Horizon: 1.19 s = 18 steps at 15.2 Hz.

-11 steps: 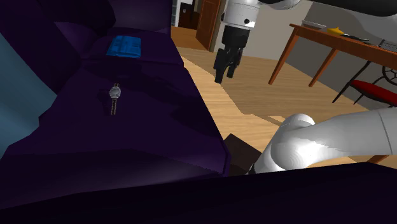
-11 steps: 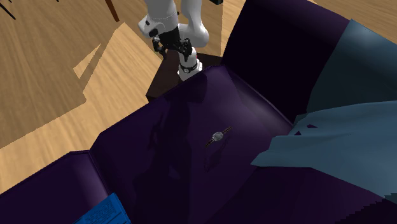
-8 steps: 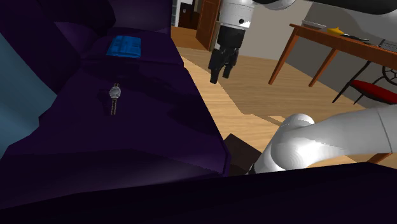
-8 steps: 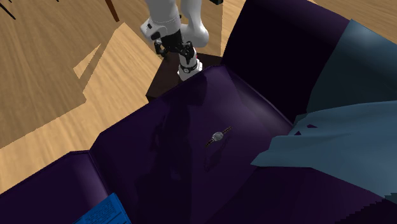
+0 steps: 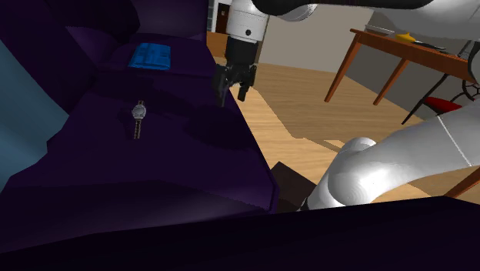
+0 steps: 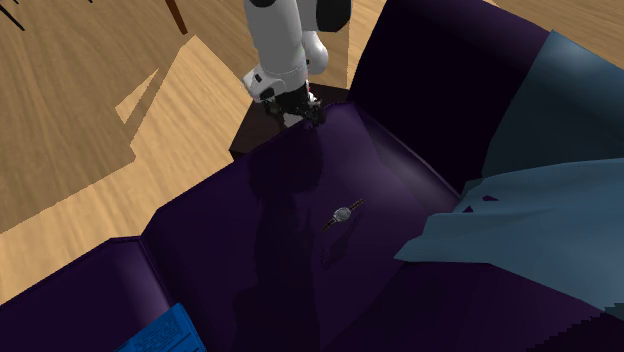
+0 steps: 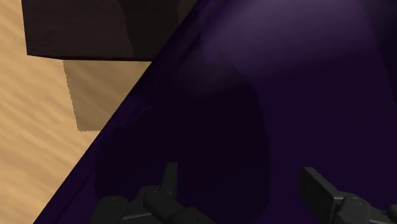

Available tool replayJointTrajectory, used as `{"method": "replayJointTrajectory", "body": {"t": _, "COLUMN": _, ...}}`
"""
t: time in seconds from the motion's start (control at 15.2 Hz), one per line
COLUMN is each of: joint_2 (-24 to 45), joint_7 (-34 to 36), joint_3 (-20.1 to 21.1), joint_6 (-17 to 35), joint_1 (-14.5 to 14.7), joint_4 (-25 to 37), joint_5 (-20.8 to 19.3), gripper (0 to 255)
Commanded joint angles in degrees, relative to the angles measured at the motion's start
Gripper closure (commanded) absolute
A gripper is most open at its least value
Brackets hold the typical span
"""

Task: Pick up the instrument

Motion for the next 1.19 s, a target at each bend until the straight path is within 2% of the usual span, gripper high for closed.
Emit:
{"method": "replayJointTrajectory", "body": {"t": 0.0, "joint_2": 3.75, "joint_7": 2.71, "joint_3": 1.96, "joint_6": 2.33, "joint_1": 0.15, "joint_4": 2.27, "joint_5": 0.79, "gripper": 0}}
{"method": "replayJointTrajectory", "body": {"t": 0.53, "joint_2": 18.98, "joint_7": 12.57, "joint_3": 8.19, "joint_6": 10.44, "joint_1": 0.3, "joint_4": 12.26, "joint_5": 0.21, "gripper": 0}}
{"method": "replayJointTrajectory", "body": {"t": 1.12, "joint_2": 37.83, "joint_7": 24.4, "joint_3": 12.29, "joint_6": 15.08, "joint_1": 2.41, "joint_4": 28.68, "joint_5": -6.37, "gripper": 0}}
